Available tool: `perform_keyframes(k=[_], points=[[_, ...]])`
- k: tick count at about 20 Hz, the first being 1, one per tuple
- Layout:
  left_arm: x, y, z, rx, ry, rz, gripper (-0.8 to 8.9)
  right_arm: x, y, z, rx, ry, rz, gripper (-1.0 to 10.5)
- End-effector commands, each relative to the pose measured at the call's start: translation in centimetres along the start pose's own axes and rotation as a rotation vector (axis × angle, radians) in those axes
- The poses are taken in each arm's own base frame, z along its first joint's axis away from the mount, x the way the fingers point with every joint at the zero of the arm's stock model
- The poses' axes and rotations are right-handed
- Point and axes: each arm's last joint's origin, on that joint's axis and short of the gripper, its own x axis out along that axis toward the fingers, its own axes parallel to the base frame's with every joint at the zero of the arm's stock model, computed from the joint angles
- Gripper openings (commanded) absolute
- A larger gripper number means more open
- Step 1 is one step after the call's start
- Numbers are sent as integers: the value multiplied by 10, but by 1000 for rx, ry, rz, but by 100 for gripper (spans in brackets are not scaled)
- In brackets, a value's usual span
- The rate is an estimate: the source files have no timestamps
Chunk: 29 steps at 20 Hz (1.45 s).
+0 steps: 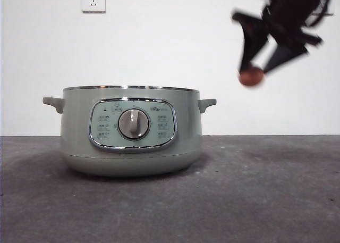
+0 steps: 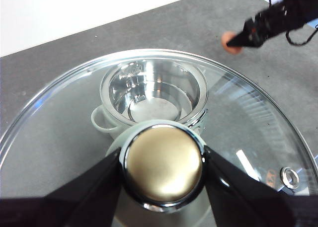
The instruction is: Pick up the egg,open the lid,put the egg in the pot,close the lid
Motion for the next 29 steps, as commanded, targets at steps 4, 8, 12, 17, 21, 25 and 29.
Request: perform_keyframes(k=[4,8,12,17,21,25,29], points=[[-8,-2,5,8,-71,2,-8,-5,55,45,-118,-121,131,-12],[-8,-2,4,8,-70,2,-8,25,95,63,-186,-105,203,-12],[-8,-2,4,7,-68,2,-8,69,124,65,-247,-19,238,-12],[-8,-2,4,7,-68,2,-8,124,141,48,-304,120,235,-12],[-8,-2,4,7,-68,2,-8,152,142,30,-330,208,215,-12],[-8,-2,4,8,-68,2,-8,160,140,20,-358,268,193,-12],[-8,-2,4,7,-67,2,-8,160,138,16,-364,312,181,-12]])
